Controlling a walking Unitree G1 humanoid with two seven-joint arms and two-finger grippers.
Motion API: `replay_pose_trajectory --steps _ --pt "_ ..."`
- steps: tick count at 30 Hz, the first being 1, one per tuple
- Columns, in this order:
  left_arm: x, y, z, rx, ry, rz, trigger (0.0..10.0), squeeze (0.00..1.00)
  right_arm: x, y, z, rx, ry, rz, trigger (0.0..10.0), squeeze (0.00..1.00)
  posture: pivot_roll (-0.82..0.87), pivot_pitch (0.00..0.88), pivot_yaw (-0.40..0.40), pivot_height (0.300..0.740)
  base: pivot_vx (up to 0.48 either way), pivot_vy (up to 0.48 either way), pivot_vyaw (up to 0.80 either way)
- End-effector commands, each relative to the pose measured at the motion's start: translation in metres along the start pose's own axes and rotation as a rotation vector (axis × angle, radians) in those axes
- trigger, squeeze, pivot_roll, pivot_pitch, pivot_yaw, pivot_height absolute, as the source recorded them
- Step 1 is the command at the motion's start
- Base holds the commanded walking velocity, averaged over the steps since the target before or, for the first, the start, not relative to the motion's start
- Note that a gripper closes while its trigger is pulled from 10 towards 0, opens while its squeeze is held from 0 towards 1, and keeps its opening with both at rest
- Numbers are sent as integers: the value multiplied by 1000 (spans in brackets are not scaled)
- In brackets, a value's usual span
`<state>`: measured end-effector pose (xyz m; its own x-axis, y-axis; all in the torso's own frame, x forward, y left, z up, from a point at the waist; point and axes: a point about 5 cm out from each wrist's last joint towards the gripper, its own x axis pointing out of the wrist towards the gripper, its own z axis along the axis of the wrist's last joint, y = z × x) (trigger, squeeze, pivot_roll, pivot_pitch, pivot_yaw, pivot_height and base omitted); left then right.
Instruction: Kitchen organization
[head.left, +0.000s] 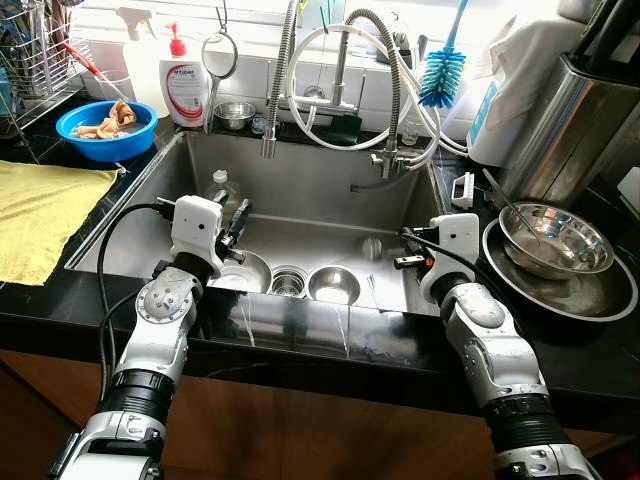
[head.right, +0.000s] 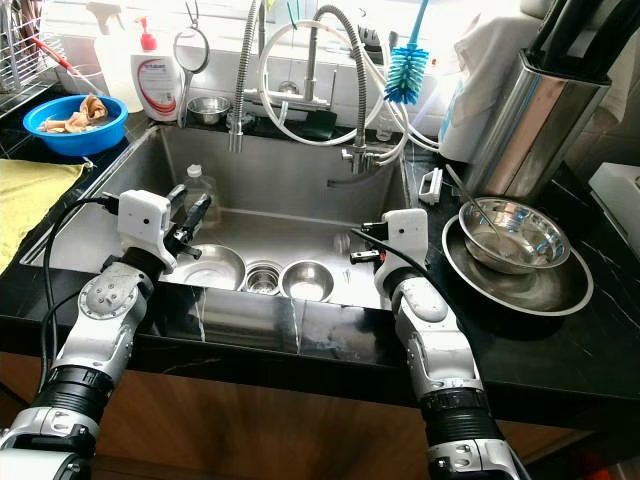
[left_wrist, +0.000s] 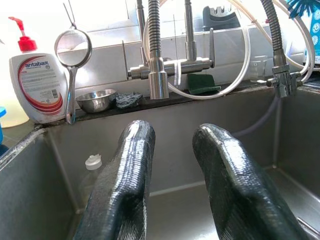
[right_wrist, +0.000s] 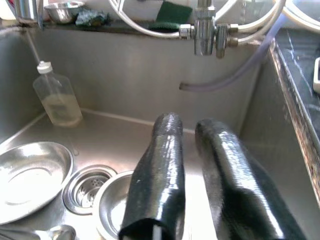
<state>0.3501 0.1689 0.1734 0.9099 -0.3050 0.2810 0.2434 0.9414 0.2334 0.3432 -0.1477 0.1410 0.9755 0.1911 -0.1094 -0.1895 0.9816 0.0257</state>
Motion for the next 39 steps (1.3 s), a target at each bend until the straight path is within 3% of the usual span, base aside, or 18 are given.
replay_pose_trajectory --steps 1,6,7,8,13,22,31,39 --pt "4 0 5 18 -14 -12 10000 0 2 -3 8 2 -30 -12 10000 949 127 0 -92 740 0 0 0" --pt "4 -1 5 16 -13 -17 10000 0 0 -2 10 -15 -50 -27 10000 929 129 0 -94 740 0 0 0" --pt "4 -1 5 16 -13 -17 10000 0 0 -2 12 -32 -59 -36 10000 875 129 0 -94 740 0 0 0" --pt "4 -1 5 15 -14 -17 10000 0 -2 -2 18 -64 -93 -55 10000 0 128 0 -94 740 0 0 0" --pt "4 -3 4 13 -15 -23 10000 0 -13 -8 39 -101 -214 -174 10000 0 121 0 -93 740 0 0 0" --pt "2 -5 4 10 -15 -36 10000 0 -42 -21 29 -27 -222 -377 10000 0 117 0 -91 740 0 0 0" --pt "2 -9 3 4 -16 -53 10000 0 -63 -21 18 -36 -191 -391 10000 0 110 0 -87 740 0 0 0" --pt "4 -7 5 6 -15 -55 10000 0 -63 -22 11 21 -139 -436 10000 0 110 0 -82 740 0 0 0"
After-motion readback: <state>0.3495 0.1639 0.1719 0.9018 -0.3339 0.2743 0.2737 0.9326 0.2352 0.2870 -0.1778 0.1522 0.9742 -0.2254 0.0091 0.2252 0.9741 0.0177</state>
